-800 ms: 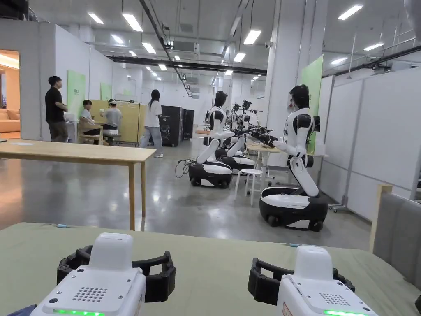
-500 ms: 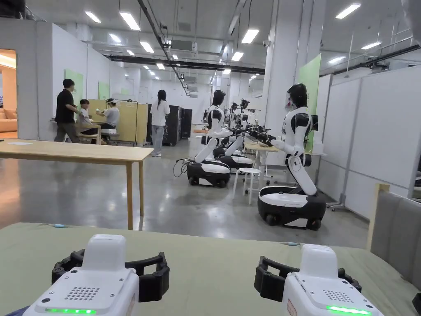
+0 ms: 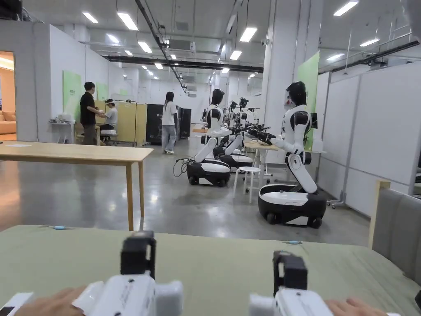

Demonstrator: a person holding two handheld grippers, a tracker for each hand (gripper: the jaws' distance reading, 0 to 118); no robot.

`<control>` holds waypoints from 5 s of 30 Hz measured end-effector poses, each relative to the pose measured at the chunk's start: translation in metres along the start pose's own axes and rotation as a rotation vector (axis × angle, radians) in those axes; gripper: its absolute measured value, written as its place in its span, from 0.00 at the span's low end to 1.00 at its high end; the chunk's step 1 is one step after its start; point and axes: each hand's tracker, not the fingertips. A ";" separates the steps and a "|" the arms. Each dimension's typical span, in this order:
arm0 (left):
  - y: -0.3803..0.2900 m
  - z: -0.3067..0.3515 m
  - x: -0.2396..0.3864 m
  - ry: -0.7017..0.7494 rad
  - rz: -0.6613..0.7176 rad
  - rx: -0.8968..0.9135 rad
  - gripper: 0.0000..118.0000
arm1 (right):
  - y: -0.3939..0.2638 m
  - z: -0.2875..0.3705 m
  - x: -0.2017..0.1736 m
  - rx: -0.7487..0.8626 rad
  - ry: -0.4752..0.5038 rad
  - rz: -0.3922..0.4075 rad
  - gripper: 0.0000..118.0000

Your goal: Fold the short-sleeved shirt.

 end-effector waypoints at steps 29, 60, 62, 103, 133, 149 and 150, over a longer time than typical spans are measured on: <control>-0.033 0.023 -0.055 -0.052 1.654 0.065 1.00 | -0.047 0.032 0.057 0.092 0.048 -1.776 1.00; -0.184 0.042 -0.002 -0.144 1.609 -0.485 0.00 | 0.093 0.024 0.061 0.276 0.348 -1.767 0.00; -0.216 0.021 0.023 -0.313 1.663 -0.561 0.00 | 0.110 0.025 0.050 0.270 0.365 -1.739 0.00; -0.039 -0.188 0.058 -0.682 1.717 -0.223 0.00 | -0.004 0.026 -0.040 -0.102 0.367 -1.723 0.01; 0.034 0.014 0.026 -0.485 1.596 0.153 1.00 | -0.082 0.049 -0.048 -0.080 0.149 -1.819 0.01; -0.153 0.017 0.122 -0.483 1.623 -0.360 0.00 | 0.015 0.040 -0.046 -0.010 0.314 -1.751 0.01; -0.161 0.003 0.133 -0.493 1.621 -0.398 0.00 | 0.017 0.038 -0.047 -0.016 0.317 -1.743 0.01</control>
